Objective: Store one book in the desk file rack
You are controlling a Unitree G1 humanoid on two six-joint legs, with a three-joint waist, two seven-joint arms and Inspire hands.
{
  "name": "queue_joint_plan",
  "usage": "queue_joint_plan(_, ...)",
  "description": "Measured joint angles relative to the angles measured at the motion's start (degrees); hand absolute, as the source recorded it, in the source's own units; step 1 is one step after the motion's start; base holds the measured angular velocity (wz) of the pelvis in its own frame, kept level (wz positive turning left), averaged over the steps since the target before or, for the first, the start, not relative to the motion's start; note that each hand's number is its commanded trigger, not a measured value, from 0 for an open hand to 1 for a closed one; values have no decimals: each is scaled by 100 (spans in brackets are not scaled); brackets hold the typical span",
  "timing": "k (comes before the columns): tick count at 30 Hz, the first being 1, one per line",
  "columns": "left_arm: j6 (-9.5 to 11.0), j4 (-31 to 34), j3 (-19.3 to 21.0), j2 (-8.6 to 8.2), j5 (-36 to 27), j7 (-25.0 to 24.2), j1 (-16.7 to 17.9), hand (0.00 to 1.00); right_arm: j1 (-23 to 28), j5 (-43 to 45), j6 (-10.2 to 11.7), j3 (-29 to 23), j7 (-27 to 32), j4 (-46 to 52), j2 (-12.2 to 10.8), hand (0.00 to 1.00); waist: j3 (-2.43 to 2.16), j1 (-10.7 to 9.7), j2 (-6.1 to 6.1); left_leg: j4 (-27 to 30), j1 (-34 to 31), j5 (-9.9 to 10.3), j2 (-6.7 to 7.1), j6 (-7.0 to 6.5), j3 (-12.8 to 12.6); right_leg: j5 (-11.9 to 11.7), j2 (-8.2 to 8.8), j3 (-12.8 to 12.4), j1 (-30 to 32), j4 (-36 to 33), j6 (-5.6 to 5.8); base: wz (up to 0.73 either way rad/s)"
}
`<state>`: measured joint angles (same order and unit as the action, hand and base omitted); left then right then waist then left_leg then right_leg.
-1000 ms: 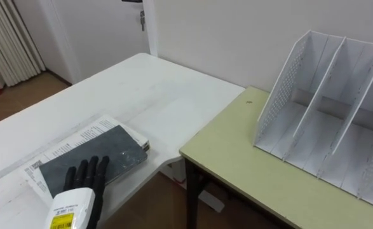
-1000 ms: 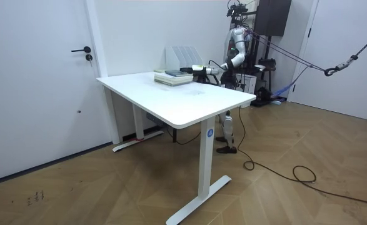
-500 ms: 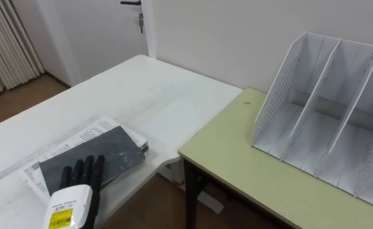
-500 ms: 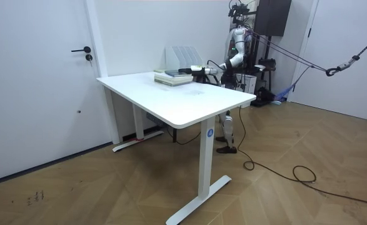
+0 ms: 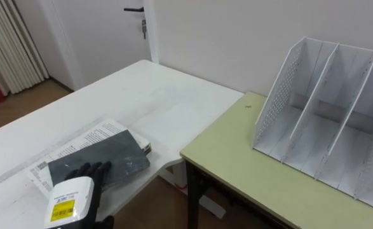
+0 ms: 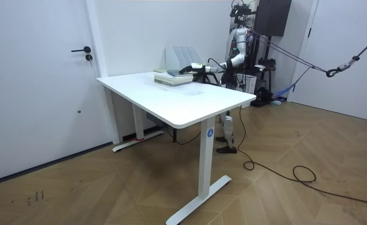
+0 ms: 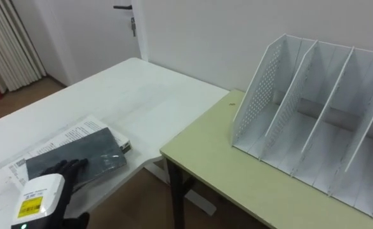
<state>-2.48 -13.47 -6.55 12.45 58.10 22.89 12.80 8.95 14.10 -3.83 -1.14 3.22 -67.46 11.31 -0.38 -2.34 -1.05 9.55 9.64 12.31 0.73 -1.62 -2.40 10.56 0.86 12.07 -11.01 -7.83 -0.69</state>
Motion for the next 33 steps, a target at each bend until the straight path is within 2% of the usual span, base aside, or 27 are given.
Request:
queue_joint_plan(2,1,86,16,1,4,6,-9,100,33,0,-5,0,37,16,-1,0,-2,6,3,0,2,-5,1,-1,2,0,1,0,-2,-5,0,0)
queue_joint_plan(4,-8,81,138,15,8,7,-167,100,38,0,-22,0,42,32,-1,0,-2,-16,4,-1,6,-12,1,1,1,-1,0,-4,-2,-10,-2,0)
queue_joint_plan(7,-15,85,237,41,9,11,-246,100,47,2,-117,-1,81,57,-1,0,-4,-36,7,-4,9,-12,2,1,-2,-1,-4,-28,0,-16,-2,-2)
queue_joint_plan(12,-14,77,308,52,-3,15,-358,100,38,3,-118,-1,119,71,0,0,-7,-28,12,-15,9,-12,7,1,-22,-2,-4,-35,-4,-16,-2,0)
queue_joint_plan(33,-14,78,309,102,-9,58,-407,100,-14,-25,-112,-6,226,91,1,0,-7,-32,-12,-86,55,-13,4,0,-55,14,-4,-65,0,-2,3,-1)
